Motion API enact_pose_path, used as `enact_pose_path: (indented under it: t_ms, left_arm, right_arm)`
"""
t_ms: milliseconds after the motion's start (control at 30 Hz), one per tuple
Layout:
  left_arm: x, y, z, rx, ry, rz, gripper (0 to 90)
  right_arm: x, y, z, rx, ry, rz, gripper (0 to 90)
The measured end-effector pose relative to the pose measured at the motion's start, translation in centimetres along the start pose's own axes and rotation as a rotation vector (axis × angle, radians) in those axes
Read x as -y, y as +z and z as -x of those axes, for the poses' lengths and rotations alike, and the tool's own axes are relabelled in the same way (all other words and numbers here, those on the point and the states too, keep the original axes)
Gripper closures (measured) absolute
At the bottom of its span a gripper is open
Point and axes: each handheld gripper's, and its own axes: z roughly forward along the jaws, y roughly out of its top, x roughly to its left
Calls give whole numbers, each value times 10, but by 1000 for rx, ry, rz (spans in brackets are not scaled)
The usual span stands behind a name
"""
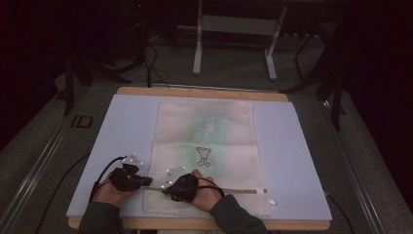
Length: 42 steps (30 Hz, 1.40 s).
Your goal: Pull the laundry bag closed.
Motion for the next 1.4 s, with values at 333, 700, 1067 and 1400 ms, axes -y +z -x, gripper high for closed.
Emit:
enact_pose_path:
  t_ms: [333, 700, 1067, 1400]
  left_arm:
    - [0, 0, 0, -1, 1, 0, 898]
    - [0, 0, 0, -1, 4, -1, 898]
    - [0, 0, 0, -1, 5, -2, 898]
    - [0, 0, 0, -1, 5, -2, 898]
  right_arm:
    - [2, -5, -1, 3, -12, -8, 821]
    - [4, -9, -2, 10, -22, -23, 821]
    - [4, -14, -3, 17, -29, -27, 821]
    - [8, -18, -3, 12, -21, -34, 822]
